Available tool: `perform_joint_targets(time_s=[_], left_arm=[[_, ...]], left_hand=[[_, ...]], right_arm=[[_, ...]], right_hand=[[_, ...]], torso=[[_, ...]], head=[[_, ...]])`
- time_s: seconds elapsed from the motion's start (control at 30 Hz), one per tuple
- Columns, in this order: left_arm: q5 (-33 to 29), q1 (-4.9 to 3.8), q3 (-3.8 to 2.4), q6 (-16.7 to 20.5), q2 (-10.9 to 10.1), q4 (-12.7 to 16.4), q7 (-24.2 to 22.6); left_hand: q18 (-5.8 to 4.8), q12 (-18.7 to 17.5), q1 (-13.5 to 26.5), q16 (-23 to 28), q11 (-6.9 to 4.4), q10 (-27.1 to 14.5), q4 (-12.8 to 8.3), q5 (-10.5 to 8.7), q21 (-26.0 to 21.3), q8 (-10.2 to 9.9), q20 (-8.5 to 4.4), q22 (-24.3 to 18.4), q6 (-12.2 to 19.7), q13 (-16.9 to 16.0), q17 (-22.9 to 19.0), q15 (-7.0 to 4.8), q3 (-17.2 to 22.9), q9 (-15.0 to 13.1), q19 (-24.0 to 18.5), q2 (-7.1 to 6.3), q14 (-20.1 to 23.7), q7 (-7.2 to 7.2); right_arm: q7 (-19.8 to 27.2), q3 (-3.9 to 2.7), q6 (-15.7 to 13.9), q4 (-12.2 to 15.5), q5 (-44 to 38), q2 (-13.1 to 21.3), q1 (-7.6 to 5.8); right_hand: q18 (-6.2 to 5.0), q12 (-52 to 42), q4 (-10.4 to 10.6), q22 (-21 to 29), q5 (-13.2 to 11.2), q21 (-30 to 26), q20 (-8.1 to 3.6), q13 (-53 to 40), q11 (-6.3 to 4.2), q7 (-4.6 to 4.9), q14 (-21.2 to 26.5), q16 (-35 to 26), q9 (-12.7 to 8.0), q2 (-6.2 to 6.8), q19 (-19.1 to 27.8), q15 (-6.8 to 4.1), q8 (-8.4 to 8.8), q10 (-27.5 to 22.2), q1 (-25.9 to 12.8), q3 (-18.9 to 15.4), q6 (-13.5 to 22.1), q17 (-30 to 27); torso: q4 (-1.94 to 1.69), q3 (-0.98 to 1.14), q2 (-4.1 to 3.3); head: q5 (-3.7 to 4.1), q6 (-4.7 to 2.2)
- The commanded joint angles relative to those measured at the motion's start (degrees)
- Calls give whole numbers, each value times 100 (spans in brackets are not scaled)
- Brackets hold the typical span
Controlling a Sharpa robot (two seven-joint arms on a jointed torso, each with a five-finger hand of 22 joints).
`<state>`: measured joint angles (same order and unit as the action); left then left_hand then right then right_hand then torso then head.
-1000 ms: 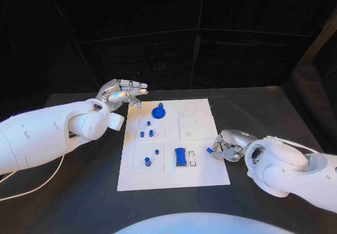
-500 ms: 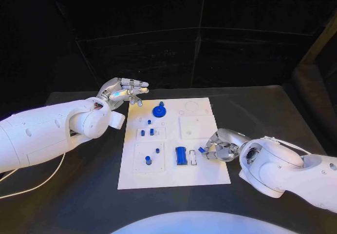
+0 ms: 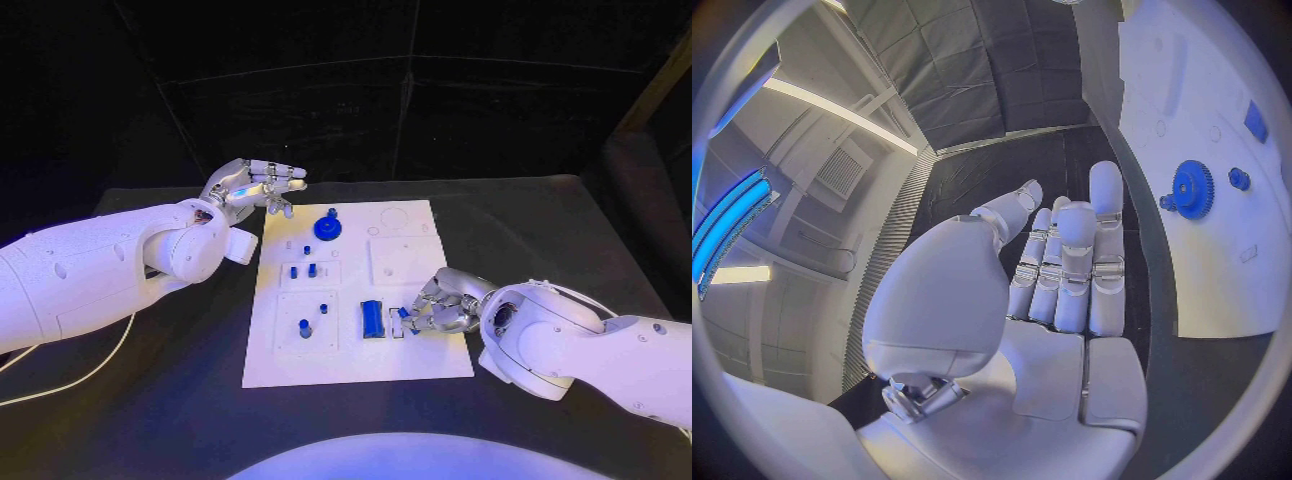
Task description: Assemble the parts on the task board
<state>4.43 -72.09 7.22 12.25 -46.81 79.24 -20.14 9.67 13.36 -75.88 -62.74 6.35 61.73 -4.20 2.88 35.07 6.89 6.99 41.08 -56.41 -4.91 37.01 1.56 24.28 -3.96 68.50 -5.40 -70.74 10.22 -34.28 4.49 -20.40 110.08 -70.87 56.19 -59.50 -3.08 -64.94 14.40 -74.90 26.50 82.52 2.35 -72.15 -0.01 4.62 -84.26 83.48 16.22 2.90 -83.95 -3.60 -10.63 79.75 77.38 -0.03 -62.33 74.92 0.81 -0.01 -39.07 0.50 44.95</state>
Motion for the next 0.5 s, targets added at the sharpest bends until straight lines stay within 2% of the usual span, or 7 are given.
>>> perform_joint_targets(time_s=[0.03,0.33,0.5], left_arm=[[-18,-11,-5,-58,7,7,-21],[-18,-11,-5,-50,11,2,-27],[-18,-11,-5,-49,16,-2,-25]], left_hand=[[81,35,-10,3,1,-45,5,14,-31,22,3,-6,-4,-8,-7,-16,-38,-5,-38,53,40,24],[81,38,-1,0,3,-47,11,14,-32,23,4,-7,-3,-8,-6,-15,-44,-4,-37,55,40,26],[81,38,-1,0,3,-47,11,14,-32,23,4,-7,-3,-8,-6,-15,-44,-4,-37,55,40,26]], right_arm=[[18,-1,32,-39,252,-49,-6],[-45,-2,-84,-107,273,-174,-7],[-44,-2,-60,-120,275,-238,-7]], right_hand=[[29,-40,56,-229,10,38,-1,-8,-7,-12,-367,35,13,-1,-66,-35,13,37,-100,-14,-60,463],[30,-48,109,-235,18,41,-15,-18,-29,-42,-366,32,34,-36,-69,-52,-11,52,-173,-28,-136,460],[30,-48,109,-235,18,41,-15,-18,-29,-42,-366,32,34,-36,-69,-52,-11,52,-173,-28,-136,460]], torso=[[-17,4,-3],[3,7,-8],[-3,5,-3]], head=[[16,-10],[-9,4],[-6,2]])
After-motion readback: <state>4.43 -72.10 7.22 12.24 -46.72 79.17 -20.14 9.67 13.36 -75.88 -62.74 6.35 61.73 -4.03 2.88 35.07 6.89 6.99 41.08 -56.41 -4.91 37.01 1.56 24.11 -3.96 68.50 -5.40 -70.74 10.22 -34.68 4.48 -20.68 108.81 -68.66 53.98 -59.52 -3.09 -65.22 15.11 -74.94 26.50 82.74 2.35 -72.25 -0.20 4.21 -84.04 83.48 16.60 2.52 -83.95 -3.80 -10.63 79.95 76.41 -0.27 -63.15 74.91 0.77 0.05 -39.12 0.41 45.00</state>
